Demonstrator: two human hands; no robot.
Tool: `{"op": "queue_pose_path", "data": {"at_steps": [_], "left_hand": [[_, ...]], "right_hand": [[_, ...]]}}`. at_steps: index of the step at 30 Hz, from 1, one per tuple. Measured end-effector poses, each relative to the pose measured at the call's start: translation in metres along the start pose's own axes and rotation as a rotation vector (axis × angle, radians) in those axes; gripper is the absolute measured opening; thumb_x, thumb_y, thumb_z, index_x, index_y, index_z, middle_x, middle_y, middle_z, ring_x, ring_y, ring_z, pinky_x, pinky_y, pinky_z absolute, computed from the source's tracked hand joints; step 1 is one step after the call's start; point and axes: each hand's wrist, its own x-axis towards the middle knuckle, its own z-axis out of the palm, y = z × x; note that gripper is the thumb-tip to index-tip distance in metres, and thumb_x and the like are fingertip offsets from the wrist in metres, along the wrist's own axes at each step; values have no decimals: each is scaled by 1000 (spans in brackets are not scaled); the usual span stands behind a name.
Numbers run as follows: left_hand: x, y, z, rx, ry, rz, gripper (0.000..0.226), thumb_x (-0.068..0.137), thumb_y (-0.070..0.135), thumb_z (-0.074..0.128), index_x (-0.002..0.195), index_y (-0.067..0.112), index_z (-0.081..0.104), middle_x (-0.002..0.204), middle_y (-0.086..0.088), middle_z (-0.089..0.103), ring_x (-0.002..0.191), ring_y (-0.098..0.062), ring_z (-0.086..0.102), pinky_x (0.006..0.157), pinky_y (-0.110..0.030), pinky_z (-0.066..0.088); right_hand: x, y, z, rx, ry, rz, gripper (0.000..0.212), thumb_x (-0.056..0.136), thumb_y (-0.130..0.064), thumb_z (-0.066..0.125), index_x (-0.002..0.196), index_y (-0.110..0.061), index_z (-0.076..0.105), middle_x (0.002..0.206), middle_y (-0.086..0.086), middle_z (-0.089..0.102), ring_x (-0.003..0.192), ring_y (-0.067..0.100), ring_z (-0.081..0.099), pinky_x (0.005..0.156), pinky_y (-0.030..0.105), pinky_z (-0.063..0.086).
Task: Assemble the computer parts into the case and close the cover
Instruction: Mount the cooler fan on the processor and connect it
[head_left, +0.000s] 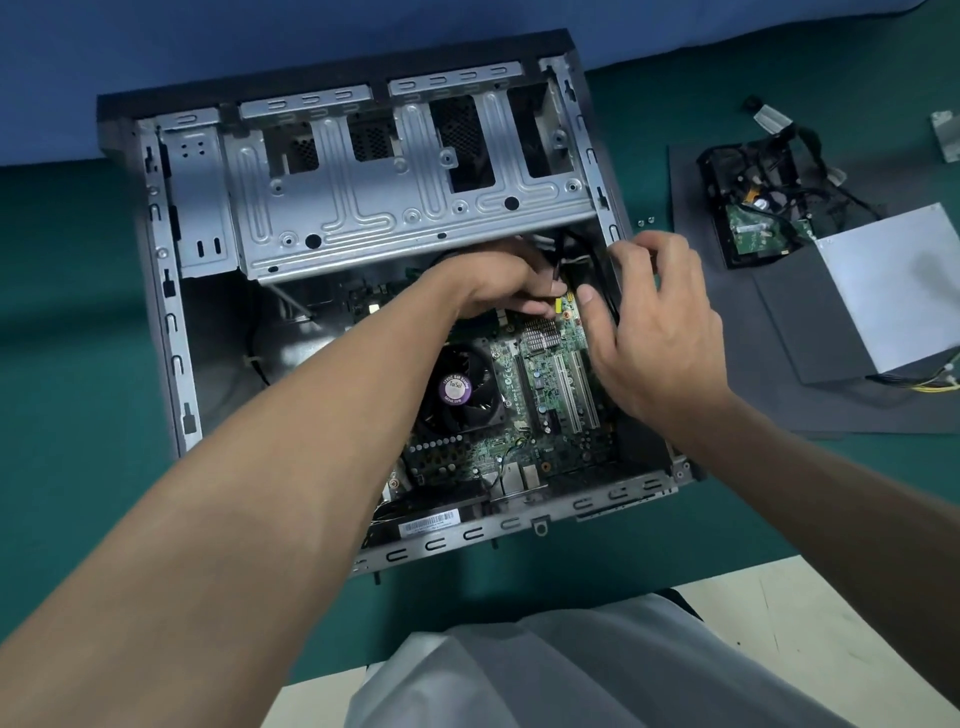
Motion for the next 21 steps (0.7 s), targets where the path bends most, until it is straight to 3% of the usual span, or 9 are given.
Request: {"op": "queue_pose_path", "data": {"at_steps": [2, 5, 7, 8, 10, 12, 17, 21], "left_hand": [[-2, -2, 0, -83, -45, 3, 20, 94, -1, 55, 75, 5, 56, 84, -5, 60, 82, -13, 64, 83, -16, 54], [-1, 1, -3, -19, -41, -19, 18, 94, -5, 53, 77, 3, 54, 84, -8, 59, 78, -11, 65, 77, -12, 53], [0, 6, -5, 263, 61, -38, 9, 97, 6, 55, 91, 2, 60, 87, -5, 60, 73, -6, 64, 67, -6, 49], [3, 6, -5, 446, 113, -50, 16, 98, 16, 55, 101, 2, 63, 92, -4, 61, 78, -9, 63, 69, -8, 45], [11, 2, -3, 666, 217, -71, 33, 97, 31, 57, 114, 4, 64, 108, -8, 62, 96, -21, 59, 79, -22, 40], [17, -4, 2, 639, 292, -56, 34, 95, 34, 59, 116, 7, 65, 110, -8, 63, 96, -23, 56, 76, -25, 37], [27, -6, 15, 519, 426, 60, 19, 90, 29, 66, 102, 14, 69, 92, -1, 57, 75, -15, 53, 59, -16, 36], [35, -7, 18, 587, 389, 30, 16, 95, 23, 55, 101, 11, 65, 108, -12, 63, 83, -19, 48, 69, -22, 34]], "right_hand": [[0, 0, 0, 0, 0, -1, 34, 95, -32, 51, 115, -6, 53, 116, 12, 50, 97, 27, 48, 56, 28, 31], [0, 0, -1, 4, 2, -6, 34, 94, -32, 52, 115, -5, 54, 116, 13, 50, 96, 27, 48, 56, 29, 31], [0, 0, -1, 15, 1, -4, 34, 94, -32, 51, 115, -5, 54, 116, 13, 50, 97, 27, 48, 56, 29, 31], [0, 0, -1, 17, 0, -4, 35, 94, -32, 51, 116, -4, 53, 117, 14, 50, 97, 27, 47, 57, 29, 30], [-1, 0, 0, 16, 0, -5, 35, 94, -31, 51, 117, -4, 53, 118, 15, 50, 98, 28, 47, 58, 29, 31], [0, 0, 1, 26, 6, -7, 35, 94, -31, 51, 117, -4, 54, 118, 15, 50, 99, 28, 48, 58, 30, 31], [1, 2, 3, 32, 39, -17, 35, 94, -30, 52, 115, -3, 54, 116, 16, 51, 98, 30, 49, 58, 29, 32], [0, 3, 6, 15, 53, -32, 35, 94, -30, 52, 114, -2, 55, 114, 18, 52, 96, 31, 50, 59, 28, 32]]}}
